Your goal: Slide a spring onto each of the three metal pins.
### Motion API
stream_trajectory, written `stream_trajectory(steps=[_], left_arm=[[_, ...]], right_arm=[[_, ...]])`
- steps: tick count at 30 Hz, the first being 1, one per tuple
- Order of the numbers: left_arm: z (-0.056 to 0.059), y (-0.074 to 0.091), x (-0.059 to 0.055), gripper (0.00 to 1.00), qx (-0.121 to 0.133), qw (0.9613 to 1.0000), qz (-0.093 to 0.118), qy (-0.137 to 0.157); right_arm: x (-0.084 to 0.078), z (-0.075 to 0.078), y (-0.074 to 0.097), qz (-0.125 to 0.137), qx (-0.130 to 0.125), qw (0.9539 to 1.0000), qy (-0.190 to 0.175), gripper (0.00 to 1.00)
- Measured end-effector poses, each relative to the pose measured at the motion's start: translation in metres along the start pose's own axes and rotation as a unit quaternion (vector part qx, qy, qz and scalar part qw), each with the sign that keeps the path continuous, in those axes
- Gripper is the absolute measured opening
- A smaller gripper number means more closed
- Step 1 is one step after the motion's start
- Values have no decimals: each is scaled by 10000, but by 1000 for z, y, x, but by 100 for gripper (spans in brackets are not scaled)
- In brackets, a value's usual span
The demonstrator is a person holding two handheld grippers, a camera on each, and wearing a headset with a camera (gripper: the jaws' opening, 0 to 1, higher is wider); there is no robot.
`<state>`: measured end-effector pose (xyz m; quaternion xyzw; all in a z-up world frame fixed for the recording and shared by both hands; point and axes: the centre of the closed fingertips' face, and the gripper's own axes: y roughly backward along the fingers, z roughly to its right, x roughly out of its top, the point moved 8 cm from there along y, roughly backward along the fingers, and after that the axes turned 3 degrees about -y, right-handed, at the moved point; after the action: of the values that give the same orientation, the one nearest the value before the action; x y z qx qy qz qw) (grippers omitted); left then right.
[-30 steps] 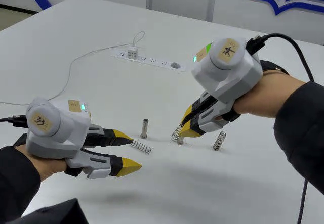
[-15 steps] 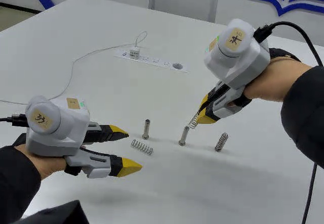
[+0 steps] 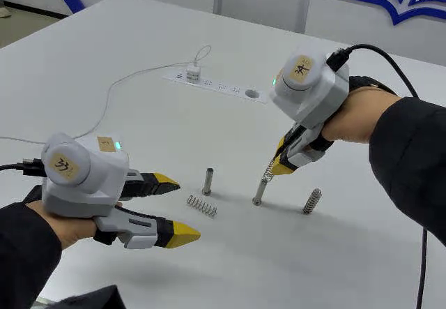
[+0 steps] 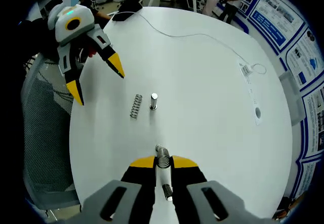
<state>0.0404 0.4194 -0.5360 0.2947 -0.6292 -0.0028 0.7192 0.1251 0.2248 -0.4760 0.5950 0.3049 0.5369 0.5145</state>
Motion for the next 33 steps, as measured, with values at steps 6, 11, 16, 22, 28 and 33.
stream_trajectory(steps=[6, 11, 16, 22, 28, 33], left_arm=[[0, 0, 0, 57, 17, 10000, 0, 17], [-1, 1, -1, 57, 25, 10000, 0, 26], [-1, 2, -1, 57, 37, 10000, -1, 28], [0, 2, -1, 56, 36, 10000, -23, 20], [0, 2, 0, 56, 45, 10000, -32, 21], [-1, 3, 0, 56, 66, 10000, -32, 25]], right_arm=[[0, 0, -5, -45, 59, 10000, -55, 12], [0, 1, -12, -125, 115, 9998, -72, 12], [-1, 0, -24, -244, 157, 9995, -88, 12], [-5, 1, -37, -334, 174, 9991, -187, 12], [-8, 2, -47, -384, 160, 9987, -284, 12], [-9, 2, -57, -415, 133, 9986, -315, 12]])
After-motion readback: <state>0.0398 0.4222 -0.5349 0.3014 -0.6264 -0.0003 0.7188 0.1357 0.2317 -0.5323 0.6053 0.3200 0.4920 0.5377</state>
